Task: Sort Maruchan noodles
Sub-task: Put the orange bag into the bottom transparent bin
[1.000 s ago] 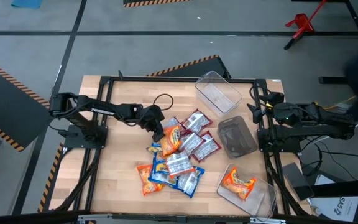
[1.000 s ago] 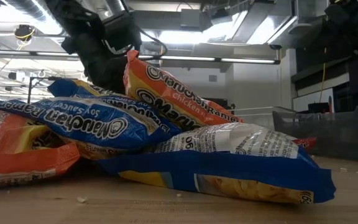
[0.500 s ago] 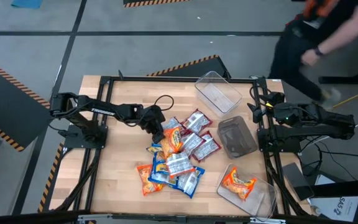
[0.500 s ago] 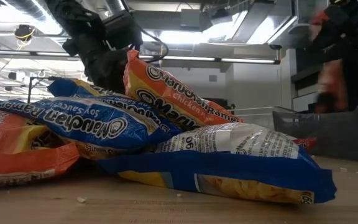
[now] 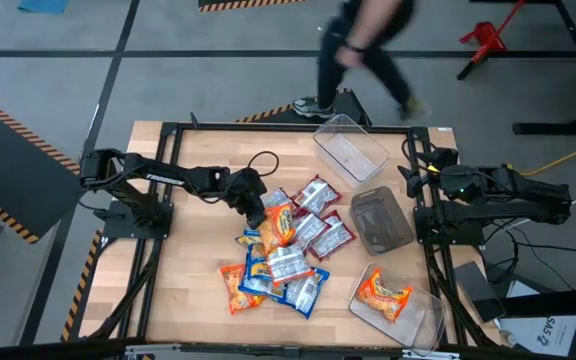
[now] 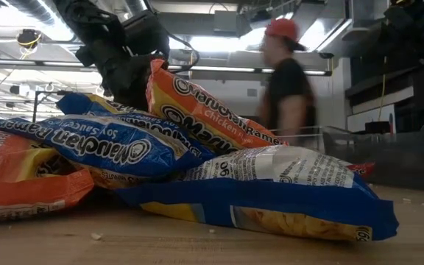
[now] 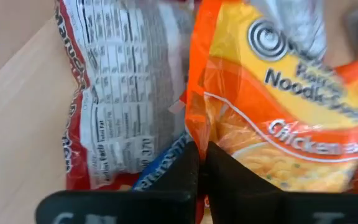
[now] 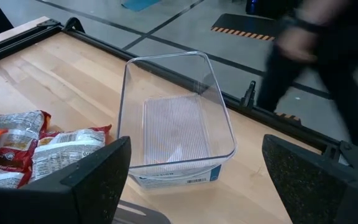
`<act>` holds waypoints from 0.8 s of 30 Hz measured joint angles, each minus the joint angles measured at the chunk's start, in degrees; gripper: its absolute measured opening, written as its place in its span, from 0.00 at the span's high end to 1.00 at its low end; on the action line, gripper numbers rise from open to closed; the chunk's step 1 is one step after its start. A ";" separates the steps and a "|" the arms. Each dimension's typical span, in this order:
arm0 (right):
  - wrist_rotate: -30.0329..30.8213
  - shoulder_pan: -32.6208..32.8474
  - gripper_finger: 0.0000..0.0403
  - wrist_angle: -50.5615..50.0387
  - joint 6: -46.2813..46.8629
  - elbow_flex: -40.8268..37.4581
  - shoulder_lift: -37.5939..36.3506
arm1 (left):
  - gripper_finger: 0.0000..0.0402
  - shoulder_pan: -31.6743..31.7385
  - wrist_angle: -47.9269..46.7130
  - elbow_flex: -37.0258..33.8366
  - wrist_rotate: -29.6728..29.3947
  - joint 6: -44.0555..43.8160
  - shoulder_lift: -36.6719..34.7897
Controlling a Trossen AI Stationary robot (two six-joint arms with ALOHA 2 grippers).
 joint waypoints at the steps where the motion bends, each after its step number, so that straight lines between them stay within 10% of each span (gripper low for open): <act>1: 0.04 0.00 0.13 0.02 0.02 0.00 0.00 | 0.99 0.00 0.97 0.00 0.02 -0.36 -0.52; 24: 3.21 0.00 0.13 0.00 0.50 0.00 0.00 | 0.99 -9.68 11.16 14.87 -9.09 -3.65 -8.43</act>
